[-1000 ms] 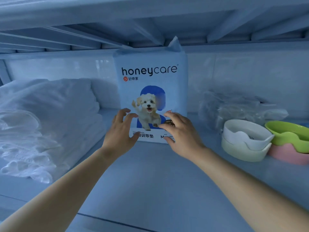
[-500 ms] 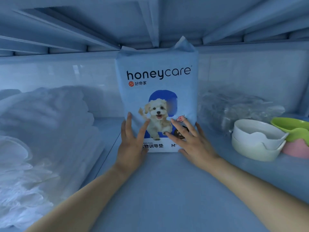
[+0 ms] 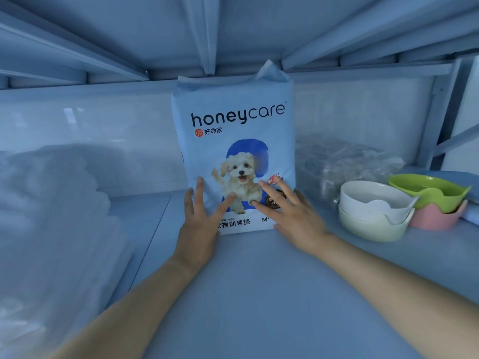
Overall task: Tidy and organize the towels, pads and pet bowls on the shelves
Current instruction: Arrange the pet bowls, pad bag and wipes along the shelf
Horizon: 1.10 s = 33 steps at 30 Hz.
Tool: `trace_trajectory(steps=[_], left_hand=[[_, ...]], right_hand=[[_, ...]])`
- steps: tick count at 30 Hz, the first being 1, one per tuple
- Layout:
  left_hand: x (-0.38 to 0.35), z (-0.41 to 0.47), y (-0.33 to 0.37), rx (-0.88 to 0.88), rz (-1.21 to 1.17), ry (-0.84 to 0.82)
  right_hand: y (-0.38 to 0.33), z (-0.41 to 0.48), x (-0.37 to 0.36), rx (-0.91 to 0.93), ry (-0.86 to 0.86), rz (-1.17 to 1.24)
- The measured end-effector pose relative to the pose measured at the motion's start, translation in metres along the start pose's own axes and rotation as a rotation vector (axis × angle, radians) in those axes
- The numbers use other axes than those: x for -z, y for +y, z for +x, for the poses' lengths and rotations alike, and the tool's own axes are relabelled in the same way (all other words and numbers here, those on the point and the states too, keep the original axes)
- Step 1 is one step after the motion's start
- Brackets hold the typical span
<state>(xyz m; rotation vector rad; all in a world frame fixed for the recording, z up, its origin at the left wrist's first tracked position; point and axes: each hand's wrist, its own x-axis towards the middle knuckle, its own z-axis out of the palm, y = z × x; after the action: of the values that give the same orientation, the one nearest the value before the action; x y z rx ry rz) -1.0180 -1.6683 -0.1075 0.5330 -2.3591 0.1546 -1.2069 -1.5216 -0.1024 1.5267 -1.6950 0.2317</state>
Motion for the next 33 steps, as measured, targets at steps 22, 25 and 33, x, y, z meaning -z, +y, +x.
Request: trace_trajectory(steps=[22, 25, 33], left_hand=[[-0.073, 0.080, -0.005, -0.063, 0.186, -0.030], [-0.076, 0.080, -0.007, -0.086, 0.258, -0.010], [-0.075, 0.073, -0.001, -0.428, 0.385, 0.124]], right_hand=[[0.054, 0.030, -0.050, -0.162, -0.037, 0.026], [0.050, 0.031, -0.048, -0.191, -0.046, 0.046], [0.049, 0.012, -0.050, -0.279, -0.088, 0.063]])
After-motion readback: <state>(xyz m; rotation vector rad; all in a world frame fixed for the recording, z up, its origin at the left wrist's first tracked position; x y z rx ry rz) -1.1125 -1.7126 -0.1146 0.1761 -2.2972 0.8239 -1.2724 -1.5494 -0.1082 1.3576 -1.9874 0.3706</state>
